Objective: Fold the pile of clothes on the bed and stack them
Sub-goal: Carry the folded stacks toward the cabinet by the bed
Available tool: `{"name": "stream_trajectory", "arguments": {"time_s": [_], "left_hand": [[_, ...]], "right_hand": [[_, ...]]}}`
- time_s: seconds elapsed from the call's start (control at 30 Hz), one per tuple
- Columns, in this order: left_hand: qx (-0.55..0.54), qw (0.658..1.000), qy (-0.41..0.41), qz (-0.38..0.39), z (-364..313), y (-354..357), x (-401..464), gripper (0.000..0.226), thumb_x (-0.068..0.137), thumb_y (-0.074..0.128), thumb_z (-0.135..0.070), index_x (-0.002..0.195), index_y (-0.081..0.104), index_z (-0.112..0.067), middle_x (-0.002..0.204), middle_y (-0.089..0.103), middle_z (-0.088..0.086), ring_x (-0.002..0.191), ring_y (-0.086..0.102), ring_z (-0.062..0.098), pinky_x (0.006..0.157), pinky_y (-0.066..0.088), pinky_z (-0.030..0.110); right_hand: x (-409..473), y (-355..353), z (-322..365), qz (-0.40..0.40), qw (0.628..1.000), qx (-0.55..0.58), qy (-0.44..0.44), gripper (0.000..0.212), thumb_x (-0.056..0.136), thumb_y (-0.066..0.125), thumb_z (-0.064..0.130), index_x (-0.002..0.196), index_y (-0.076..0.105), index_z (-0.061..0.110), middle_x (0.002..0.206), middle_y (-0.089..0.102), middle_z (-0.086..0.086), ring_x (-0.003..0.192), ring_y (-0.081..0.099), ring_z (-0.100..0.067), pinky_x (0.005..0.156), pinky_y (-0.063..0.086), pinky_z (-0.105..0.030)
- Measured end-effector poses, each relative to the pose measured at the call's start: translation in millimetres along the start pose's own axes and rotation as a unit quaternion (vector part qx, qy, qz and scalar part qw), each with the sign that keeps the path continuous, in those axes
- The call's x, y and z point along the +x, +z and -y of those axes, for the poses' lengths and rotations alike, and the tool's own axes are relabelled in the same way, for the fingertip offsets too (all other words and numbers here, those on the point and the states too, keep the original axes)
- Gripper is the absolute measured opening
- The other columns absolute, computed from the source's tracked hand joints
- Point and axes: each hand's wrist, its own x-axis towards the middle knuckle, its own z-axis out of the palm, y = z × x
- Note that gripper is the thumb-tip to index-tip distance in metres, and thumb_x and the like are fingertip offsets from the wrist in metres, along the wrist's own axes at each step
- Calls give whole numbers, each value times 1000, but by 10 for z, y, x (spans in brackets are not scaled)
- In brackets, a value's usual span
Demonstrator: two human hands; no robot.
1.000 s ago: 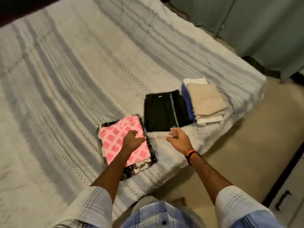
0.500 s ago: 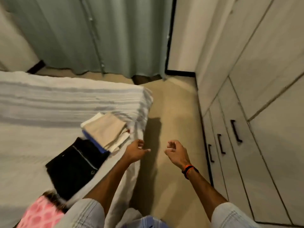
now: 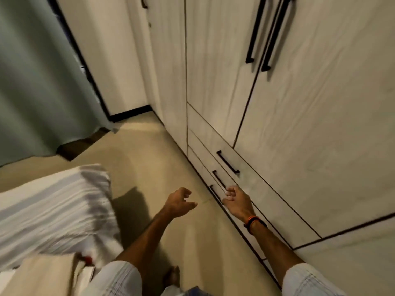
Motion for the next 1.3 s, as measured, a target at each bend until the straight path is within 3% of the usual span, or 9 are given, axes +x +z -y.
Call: {"name": "stream_trajectory", "arguments": {"time_s": [0.1,0.27,0.63,1.0,1.17,1.3], "left_hand": [[37,998,27,31,-118,-29,244,56,83,76,-33,131,54,-12,130,59,6,107,62,18,86,50,26],[88,988,74,102,-383,-131,855,56,85,74,-29,133,52,-10,132,57,8,110,61,20,92,50,30],[194,962,106,162,-777,-113,1930,59,86,73,-29,136,50,-8,135,56,10,119,57,23,97,49,32],[380,873,220,214,-1115,221,3131,64,85,70,-37,139,44,-14,140,49,10,127,47,27,105,43,41],[473,800,300,215,-1079,490,3710,76,85,70,-33,147,32,-11,153,34,13,139,34,32,113,33,50],[494,772,306,258,-985,617,3956,81,85,71,-30,150,26,-10,157,26,14,144,26,32,116,27,51]], "right_hand": [[65,-57,67,-18,999,-7,27,41,84,74,11,122,57,11,116,65,-4,94,62,-13,80,47,-16],[392,-77,107,-70,995,5,75,45,84,74,11,125,56,10,121,64,-7,96,59,-11,71,43,-6],[1381,-15,-23,-57,989,-7,135,55,85,73,10,135,50,7,135,59,-12,123,57,-24,102,48,-31],[2322,142,-86,-14,973,-174,153,69,88,69,23,147,35,9,149,40,-13,138,38,-30,110,37,-39],[2757,370,-269,-8,964,-210,163,79,89,66,25,153,22,9,158,27,-14,144,28,-32,116,31,-43],[2895,515,-391,-9,958,-214,190,79,90,63,25,153,19,6,158,26,-15,145,26,-32,115,32,-45]]}}
